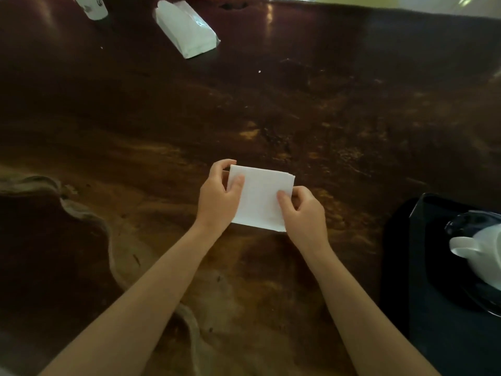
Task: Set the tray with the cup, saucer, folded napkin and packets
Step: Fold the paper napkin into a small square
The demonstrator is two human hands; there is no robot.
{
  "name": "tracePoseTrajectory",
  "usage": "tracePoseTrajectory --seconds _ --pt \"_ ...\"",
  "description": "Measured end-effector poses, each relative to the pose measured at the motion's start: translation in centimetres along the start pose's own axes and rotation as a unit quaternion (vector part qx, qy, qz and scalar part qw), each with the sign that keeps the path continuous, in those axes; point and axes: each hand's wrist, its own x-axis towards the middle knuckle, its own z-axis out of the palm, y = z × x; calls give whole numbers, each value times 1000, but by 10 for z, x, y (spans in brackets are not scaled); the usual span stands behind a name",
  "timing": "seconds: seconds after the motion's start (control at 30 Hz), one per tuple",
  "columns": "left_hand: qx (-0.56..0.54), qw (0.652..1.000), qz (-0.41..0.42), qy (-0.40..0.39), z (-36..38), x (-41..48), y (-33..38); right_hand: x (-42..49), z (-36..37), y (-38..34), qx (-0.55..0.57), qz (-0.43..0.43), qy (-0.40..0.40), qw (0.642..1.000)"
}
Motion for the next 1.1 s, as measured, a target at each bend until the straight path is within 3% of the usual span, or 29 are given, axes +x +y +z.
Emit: tracePoseTrajectory --seconds 0.1,0.3,0.43,0.57,0.73,0.87,1.1 --pt "21 998 25 50 12 6 -2 2 9 -1 -47 -7 64 997" --pt "183 977 66 89 23 4 -2 1 29 -9 -151 13 168 974" --pt "271 953 90 105 25 3 -8 -3 35 -7 -242 -70 210 945" --pt "276 946 145 88 23 5 -13 5 30 0 -301 -184 112 929" --pt "334 913 231 -34 20 4 -22 17 20 15 -364 -191 -65 909" --pt "380 894 212 -111 19 10 -34 22 17 19 -400 -201 -85 890" --pt "377 894 201 -133 21 15 -36 23 18 21 -385 -195 -95 897"
